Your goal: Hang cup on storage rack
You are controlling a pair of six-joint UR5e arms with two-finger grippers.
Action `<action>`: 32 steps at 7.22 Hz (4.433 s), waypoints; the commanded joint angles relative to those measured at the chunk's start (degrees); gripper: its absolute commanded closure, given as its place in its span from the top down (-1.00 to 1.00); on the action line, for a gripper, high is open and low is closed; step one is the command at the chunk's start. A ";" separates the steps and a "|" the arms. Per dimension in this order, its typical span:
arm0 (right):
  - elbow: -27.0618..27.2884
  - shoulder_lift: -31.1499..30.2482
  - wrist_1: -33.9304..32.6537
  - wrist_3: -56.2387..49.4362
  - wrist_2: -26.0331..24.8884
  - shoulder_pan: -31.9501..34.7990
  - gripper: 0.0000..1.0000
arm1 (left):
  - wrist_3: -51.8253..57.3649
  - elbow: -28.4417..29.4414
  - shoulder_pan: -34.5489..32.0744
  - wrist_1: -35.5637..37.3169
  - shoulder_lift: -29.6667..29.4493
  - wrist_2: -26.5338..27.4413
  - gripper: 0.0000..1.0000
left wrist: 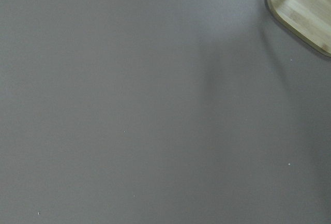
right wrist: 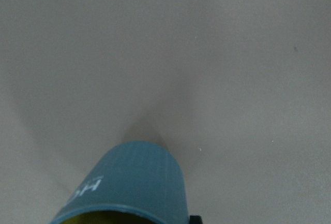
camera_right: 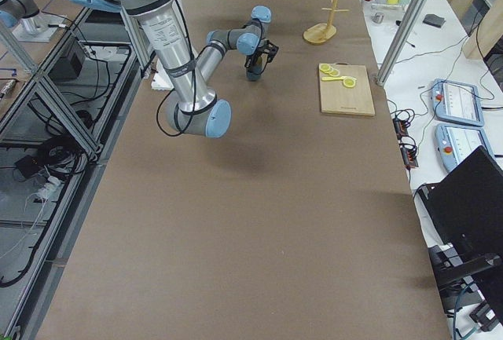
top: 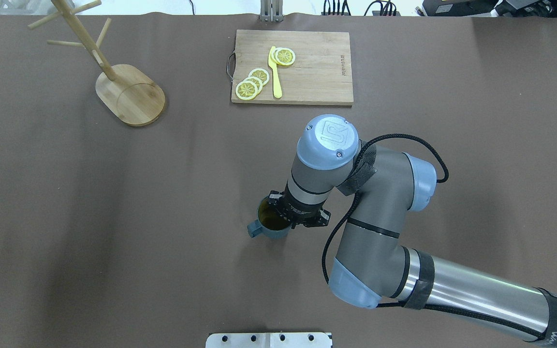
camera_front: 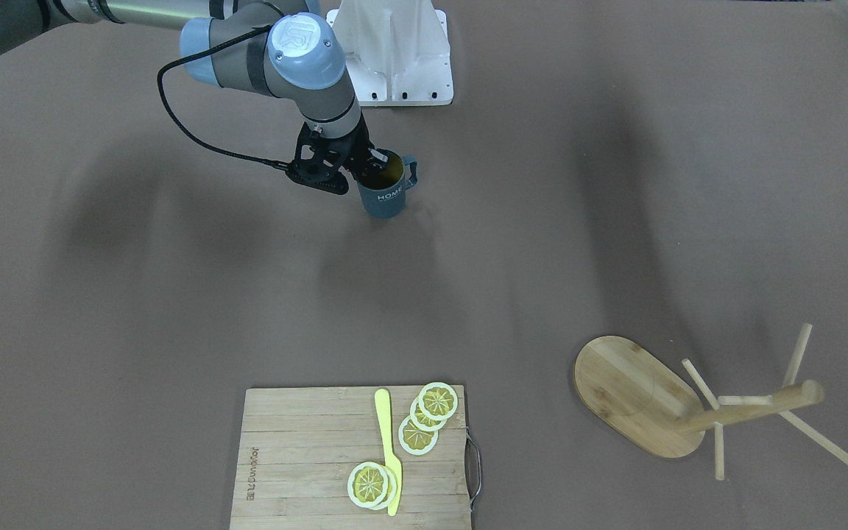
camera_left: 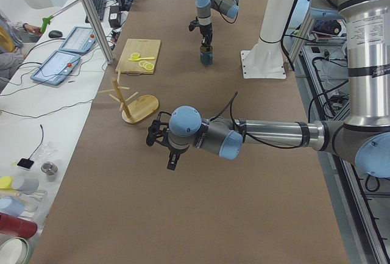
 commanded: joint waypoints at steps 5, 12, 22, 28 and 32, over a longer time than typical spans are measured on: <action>-0.35 0.30 0.11 -0.65 0.16 -0.12 0.12 | -0.15 0.21 0.00 -3.31 0.28 0.11 0.96; 9.57 -9.51 -0.15 -6.60 6.22 13.05 0.99 | -29.84 -2.15 10.89 -48.93 -0.94 -2.44 0.96; 8.19 -29.29 -0.15 -46.13 6.13 30.54 0.99 | -30.56 -6.74 52.96 -48.67 -13.96 33.01 0.88; 0.89 -34.06 0.02 -68.66 10.86 41.71 0.99 | -30.56 -6.65 76.71 -41.57 -21.25 65.37 0.92; -1.91 -34.15 0.02 -73.66 10.97 43.90 1.00 | -30.56 -2.52 78.22 -37.00 -26.96 68.91 0.92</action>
